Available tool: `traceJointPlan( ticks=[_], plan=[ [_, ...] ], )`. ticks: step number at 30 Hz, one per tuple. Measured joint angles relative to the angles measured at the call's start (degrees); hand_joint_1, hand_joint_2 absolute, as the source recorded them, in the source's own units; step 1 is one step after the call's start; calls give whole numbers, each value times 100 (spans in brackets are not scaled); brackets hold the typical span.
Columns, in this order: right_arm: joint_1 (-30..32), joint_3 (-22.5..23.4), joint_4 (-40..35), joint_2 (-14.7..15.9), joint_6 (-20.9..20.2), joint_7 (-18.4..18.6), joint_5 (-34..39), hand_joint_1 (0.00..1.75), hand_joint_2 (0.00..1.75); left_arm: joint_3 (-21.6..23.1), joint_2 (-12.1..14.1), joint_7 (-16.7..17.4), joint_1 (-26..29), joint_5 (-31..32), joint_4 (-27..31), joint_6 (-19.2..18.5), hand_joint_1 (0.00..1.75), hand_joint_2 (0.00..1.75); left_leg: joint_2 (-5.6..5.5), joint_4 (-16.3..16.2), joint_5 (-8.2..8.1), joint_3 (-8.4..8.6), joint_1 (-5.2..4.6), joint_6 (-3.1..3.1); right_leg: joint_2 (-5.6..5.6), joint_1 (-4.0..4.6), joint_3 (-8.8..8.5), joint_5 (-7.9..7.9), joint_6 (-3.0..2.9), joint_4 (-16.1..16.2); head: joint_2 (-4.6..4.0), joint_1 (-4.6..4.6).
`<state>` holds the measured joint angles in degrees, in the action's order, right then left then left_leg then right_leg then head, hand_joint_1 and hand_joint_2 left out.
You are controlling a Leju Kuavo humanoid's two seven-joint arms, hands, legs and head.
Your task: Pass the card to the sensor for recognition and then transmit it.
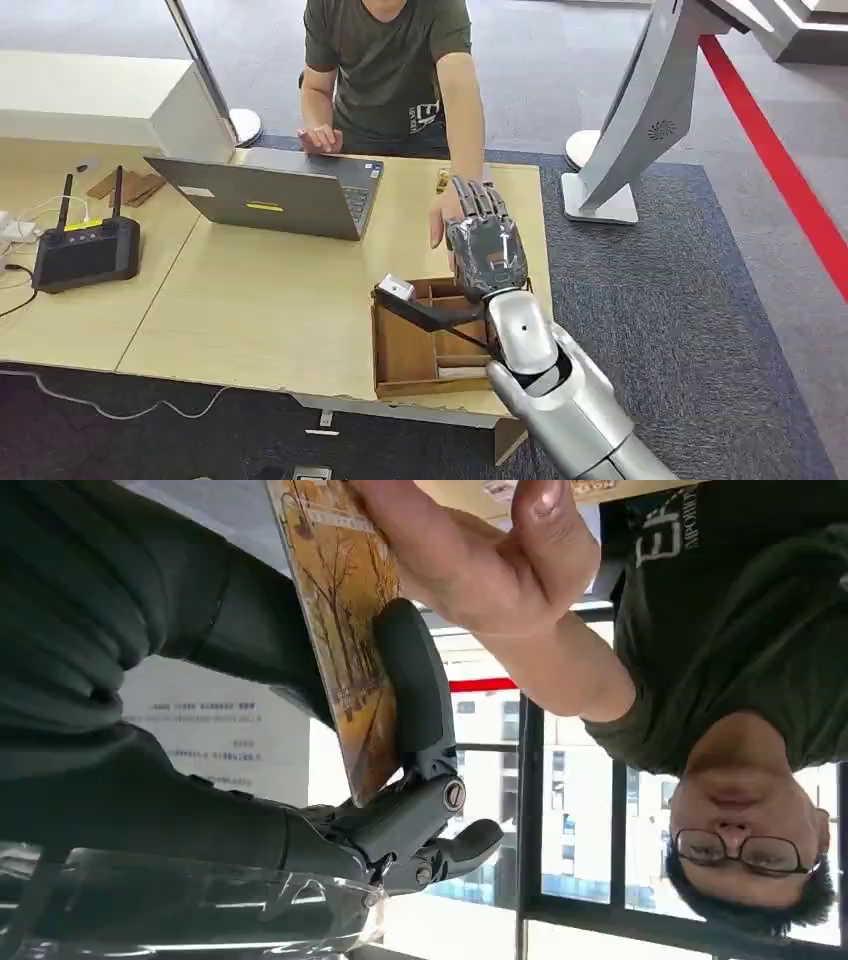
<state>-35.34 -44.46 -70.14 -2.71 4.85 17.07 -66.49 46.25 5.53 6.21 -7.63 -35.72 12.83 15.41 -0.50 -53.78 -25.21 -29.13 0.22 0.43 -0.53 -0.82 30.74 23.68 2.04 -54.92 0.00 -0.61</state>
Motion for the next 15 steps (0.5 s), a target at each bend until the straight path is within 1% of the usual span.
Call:
traceJointPlan(
  ticks=[12,14,15],
  plan=[
    [-6,-55,313,-96,138,-29,59,0,175,-2,0,-20,67,-74,0,37,0,175,0,0,0,0,0,0,0,0,0,0,0,0,0,0],
    [-2,-52,370,-96,267,26,26,0,175,-2,0,-39,79,-98,0,57,0,175,0,0,0,1,0,0,0,0,0,0,0,1,0,0],
    [3,-46,400,-94,401,83,-7,0,175,-2,0,-57,88,-116,0,81,0,175,0,0,0,1,0,0,0,0,1,0,0,1,0,0]
  ],
)
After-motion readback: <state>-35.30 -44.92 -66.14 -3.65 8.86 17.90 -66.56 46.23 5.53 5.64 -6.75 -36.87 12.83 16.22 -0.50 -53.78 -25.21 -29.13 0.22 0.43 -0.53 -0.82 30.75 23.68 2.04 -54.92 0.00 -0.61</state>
